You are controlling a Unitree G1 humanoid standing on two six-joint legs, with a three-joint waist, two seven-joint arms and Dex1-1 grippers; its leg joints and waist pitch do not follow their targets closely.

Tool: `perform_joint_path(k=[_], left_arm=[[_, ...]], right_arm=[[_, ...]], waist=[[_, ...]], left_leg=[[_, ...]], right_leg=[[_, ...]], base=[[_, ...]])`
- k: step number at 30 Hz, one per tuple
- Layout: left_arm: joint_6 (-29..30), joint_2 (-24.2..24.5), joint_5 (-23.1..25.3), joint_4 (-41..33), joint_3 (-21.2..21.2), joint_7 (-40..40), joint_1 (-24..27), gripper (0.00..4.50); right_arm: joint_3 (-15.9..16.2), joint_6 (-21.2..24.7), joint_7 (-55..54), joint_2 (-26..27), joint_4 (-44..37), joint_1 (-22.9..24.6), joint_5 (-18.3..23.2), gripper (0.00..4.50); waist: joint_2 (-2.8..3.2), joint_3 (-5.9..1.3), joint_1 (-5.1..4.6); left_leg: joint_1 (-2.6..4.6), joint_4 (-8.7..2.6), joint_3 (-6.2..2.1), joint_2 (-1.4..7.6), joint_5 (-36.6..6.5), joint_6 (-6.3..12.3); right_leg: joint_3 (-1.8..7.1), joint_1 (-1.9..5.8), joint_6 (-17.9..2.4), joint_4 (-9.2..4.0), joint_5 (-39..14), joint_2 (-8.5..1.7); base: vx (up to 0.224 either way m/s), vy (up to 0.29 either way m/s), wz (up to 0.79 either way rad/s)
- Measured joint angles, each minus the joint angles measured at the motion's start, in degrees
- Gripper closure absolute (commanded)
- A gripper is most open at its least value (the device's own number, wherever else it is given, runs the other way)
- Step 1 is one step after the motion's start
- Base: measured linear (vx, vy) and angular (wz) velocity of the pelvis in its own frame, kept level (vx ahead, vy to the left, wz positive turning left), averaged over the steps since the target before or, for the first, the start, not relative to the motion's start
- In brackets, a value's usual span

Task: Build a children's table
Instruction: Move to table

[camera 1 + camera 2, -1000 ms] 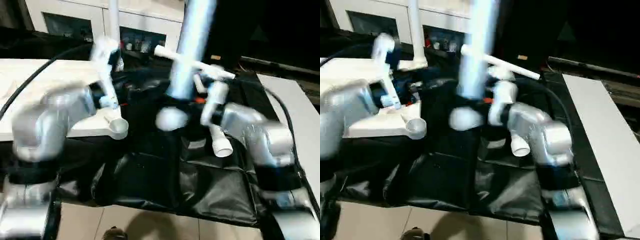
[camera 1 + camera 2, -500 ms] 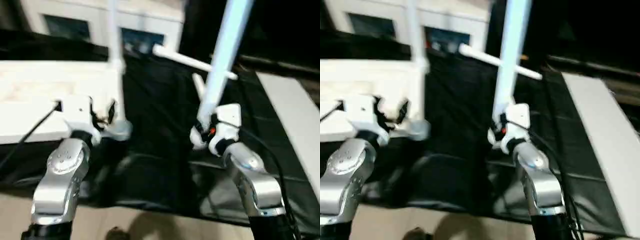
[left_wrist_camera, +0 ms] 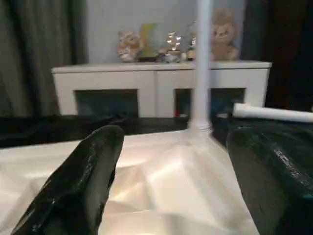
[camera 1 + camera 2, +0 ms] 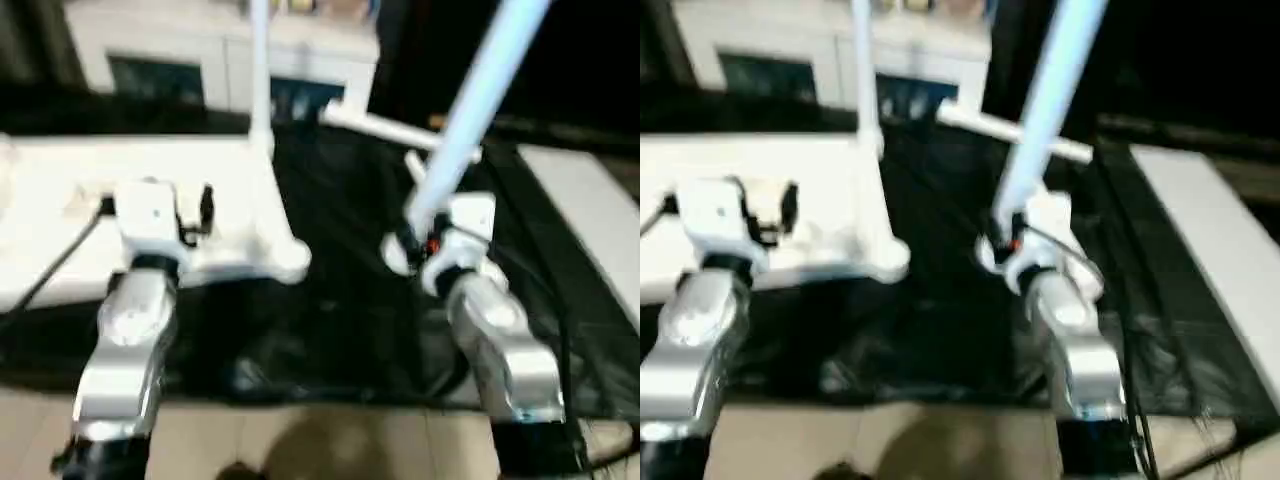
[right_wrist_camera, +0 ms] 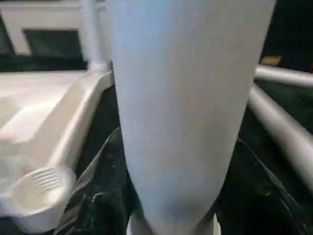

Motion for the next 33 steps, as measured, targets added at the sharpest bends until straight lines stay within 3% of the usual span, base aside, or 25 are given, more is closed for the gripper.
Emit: perform_joint_path(k=[1,2,4,5,7,8,10,12,13,14,16,17,20,22,23,24,25,26,27,28,29,30,31,32,33], left_arm=[[-0.01,0.06,-0.08,0.46,0.64,0.00,0.02,0.66],[-0.04,0.23,0.10,0.65,1.16,0.13,0.01,0.66],[-0.46,0.23,1.12,0.64,0.81,0.27,0.02,0.66],[-0.45,0.20,1.57,0.77,0.31,0.24,0.06,0.66],[-0.69,0.33,2.25,0.75,-0.77,0.22,0.15,0.66],[-0.80,0.31,2.47,0.75,-0.92,0.26,0.17,0.66],[-0.80,0.03,2.80,0.75,-1.02,0.47,0.18,0.66],[-0.59,0.20,2.80,0.77,-1.06,0.13,0.31,0.66],[-0.59,0.13,2.79,0.84,-1.15,-0.07,0.74,0.66],[-1.01,-0.13,2.60,1.16,-1.85,-1.11,1.43,0.66],[-2.76,-0.37,2.03,1.41,-2.98,-2.87,2.03,0.66],[-3.45,-0.39,1.93,1.42,-3.18,-3.50,2.05,0.66],[-4.31,-0.70,1.52,1.58,-3.35,-4.10,2.09,0.66],[-4.38,-1.47,1.43,1.90,-3.60,-4.08,2.09,0.66],[-4.39,-1.77,1.26,1.96,-3.77,-4.06,2.03,0.66],[-4.33,-1.81,1.08,1.99,-4.14,-4.06,1.61,0.66],[-4.41,-1.98,1.04,1.90,-4.52,-4.08,0.82,0.66],[-4.89,-2.15,1.07,1.43,-3.95,-3.97,1.28,0.66],[-4.95,-2.15,1.08,1.53,-3.86,-4.00,2.36,0.66],[-4.96,-1.84,1.10,2.04,-3.58,-4.03,2.85,0.66],[-4.97,-1.71,1.15,2.43,-3.16,-4.02,2.80,0.66],[-5.01,-1.70,1.27,2.55,-3.19,-4.02,2.36,0.66],[-5.09,-1.77,1.36,2.59,-3.42,-4.03,1.53,0.66],[-5.29,-1.56,1.48,2.59,-3.50,-4.05,0.70,0.66],[-5.37,-1.14,1.56,2.56,-2.95,-4.01,1.54,0.66]], right_arm=[[1.19,0.02,0.31,0.64,-0.02,-0.06,0.06,2.64],[2.34,0.02,0.51,0.93,-0.19,-0.11,0.26,2.64],[2.55,0.02,0.68,0.55,-0.36,-0.42,0.26,2.64],[2.41,0.01,0.85,0.12,-0.35,-0.66,0.25,2.64],[2.18,0.02,0.93,0.10,-0.21,-0.23,0.26,2.64],[2.21,0.02,0.97,0.12,-0.21,-0.19,0.26,2.64],[2.13,-0.21,0.89,-0.20,-0.42,-0.21,0.05,2.64],[2.19,-0.49,0.88,-0.95,-0.79,-0.07,-0.52,2.64],[2.18,-0.64,0.87,-1.81,-0.88,0.22,-0.77,2.64],[2.00,-1.28,1.05,-3.68,-1.51,1.92,-1.34,2.64],[1.15,-2.81,1.87,-6.18,-2.07,4.38,-2.34,2.64],[0.53,-3.02,2.74,-7.03,-2.09,5.63,-2.50,2.64],[0.26,-3.02,4.02,-7.22,-2.33,5.99,-1.97,2.64],[-0.23,-2.97,4.27,-6.38,-2.38,5.11,-0.93,2.64],[-0.40,-2.93,4.36,-6.16,-2.45,4.26,-0.21,2.64],[-0.73,-2.95,4.27,-6.14,-2.70,4.08,-0.08,2.64],[-1.05,-3.01,4.05,-6.36,-2.75,4.02,-0.10,2.64],[-1.07,-2.97,3.90,-6.44,-2.34,2.58,-0.05,2.64],[-0.96,-2.92,3.87,-6.26,-2.11,2.09,-0.03,2.64],[-0.79,-2.96,3.78,-5.59,-2.01,1.69,-0.04,2.64],[-0.39,-3.02,3.75,-4.76,-1.89,1.16,-0.08,2.64],[-0.06,-3.22,3.69,-4.25,-1.82,0.89,-0.13,2.64],[0.06,-3.37,3.63,-4.11,-1.76,0.77,-0.17,2.64],[0.10,-3.66,3.35,-3.73,-1.11,0.68,-0.34,2.64],[0.71,-3.56,3.21,-2.81,0.17,0.28,-0.29,2.64]], waist=[[0.19,0.08,-0.39],[0.09,0.00,-0.58],[-0.34,-0.27,0.00],[-0.35,-0.27,0.04],[0.20,0.00,0.12],[0.28,0.05,0.20],[0.11,-0.10,0.65],[-0.91,-0.67,1.32],[-1.46,-0.92,2.29],[-0.73,-0.83,3.52],[1.00,-0.61,4.04],[1.44,-0.46,3.41],[1.64,-0.29,1.38],[2.02,0.11,0.33],[2.29,0.59,0.08],[2.06,0.69,0.25],[0.75,0.42,1.55],[-1.18,0.44,2.29],[-0.58,0.51,2.35],[0.09,0.72,2.06],[0.38,0.63,1.68],[1.28,0.64,1.46],[1.87,0.45,1.32],[2.26,0.40,1.09],[2.18,0.53,0.84]], left_leg=[[0.10,-0.94,0.35,-0.65,0.51,0.81],[0.13,-1.58,0.52,-1.05,1.01,1.60],[-0.42,-2.03,1.45,-1.78,1.12,1.71],[-0.89,-2.20,1.71,-2.39,1.28,1.44],[-0.97,-3.06,1.98,-2.35,1.57,0.97],[-1.04,-3.59,1.95,-1.80,1.68,0.81],[-1.59,-4.60,2.02,-0.81,1.88,0.50],[-2.66,-5.42,2.38,-1.05,2.26,-0.14],[-2.92,-5.52,2.53,-1.01,2.28,-0.20],[-2.69,-5.03,2.29,-1.01,2.07,-0.16],[-2.04,-4.32,1.17,-0.36,2.63,-0.80],[-1.89,-4.56,1.27,0.00,2.98,-1.39],[-1.48,-5.57,1.19,0.29,2.94,-1.41],[-0.38,-6.36,1.26,0.29,2.93,-1.41],[0.12,-7.28,1.80,0.38,2.92,-1.40],[0.45,-7.55,2.93,0.44,2.92,-1.39],[0.49,-7.26,5.15,0.70,2.96,-1.35],[-0.33,-2.22,5.40,1.18,1.26,-0.18],[-1.27,3.61,3.08,0.89,0.36,0.89],[-1.27,8.02,0.81,0.20,-0.11,1.52],[-0.03,9.23,-0.11,-0.26,-0.69,2.00],[1.63,7.04,-0.16,0.05,-1.57,2.99],[3.06,3.53,-0.08,0.46,-3.79,3.10],[3.59,0.79,0.01,0.98,-5.51,0.46],[4.94,-0.67,0.17,0.56,-5.45,0.29]], right_leg=[[-0.48,-0.41,-2.21,1.61,-1.58,0.21],[-1.11,-0.23,-2.77,3.24,-1.88,2.25],[-1.22,1.31,-2.98,1.50,-1.66,5.52],[-0.81,1.91,-1.62,1.07,-0.89,6.26],[-0.58,2.13,-1.98,1.84,-1.27,6.15],[-0.59,1.92,-1.82,3.87,-1.57,6.15],[-0.61,2.21,-1.58,4.64,-1.91,6.10],[0.54,3.05,-1.66,0.54,-2.40,5.04],[0.50,2.20,1.31,0.40,-2.06,4.36],[-0.15,1.87,1.22,0.44,-1.79,3.79],[-1.37,2.05,1.25,0.55,-1.68,3.57],[-1.86,2.13,1.24,0.40,-1.69,3.61],[-2.23,2.57,1.21,-1.09,-1.71,3.84],[-2.48,3.42,1.03,-2.03,-1.81,3.84],[-2.66,4.23,0.49,-1.32,-2.69,3.85],[-2.48,4.43,-0.39,1.76,-5.84,3.71],[-0.96,5.34,-0.29,4.11,-7.98,3.72],[-0.39,5.09,0.63,5.08,-8.29,3.13],[-1.59,5.75,0.64,5.06,-8.31,2.40],[-2.87,6.64,0.63,4.37,-8.32,2.01],[-4.13,7.72,0.66,3.21,-8.34,1.67],[-5.47,8.55,0.67,1.96,-8.34,1.67],[-6.81,8.98,0.67,1.04,-8.30,1.83],[-8.20,9.91,0.80,-0.58,-8.15,2.16],[-6.13,8.81,-0.77,0.56,-9.01,3.48]], base=[[-0.100,0.258,0.13],[-0.084,0.242,0.03],[-0.084,0.206,0.02],[-0.093,0.115,0.09],[-0.097,0.095,0.12],[-0.103,0.020,0.14],[-0.105,-0.020,0.13],[-0.106,-0.107,0.04],[-0.102,-0.124,-0.14],[-0.082,-0.084,-0.37],[-0.068,-0.044,-0.38],[-0.060,0.026,-0.25],[-0.054,0.031,-0.20],[-0.031,0.039,-0.21],[-0.091,0.020,-0.15],[-0.091,0.020,-0.15],[-0.050,-0.038,0.11],[0.122,-0.112,0.32],[0.122,-0.112,0.32],[0.141,-0.075,0.42],[0.100,-0.002,0.60],[0.100,-0.002,0.60],[0.117,0.040,0.77],[0.150,0.084,0.91],[0.150,0.084,0.91]])
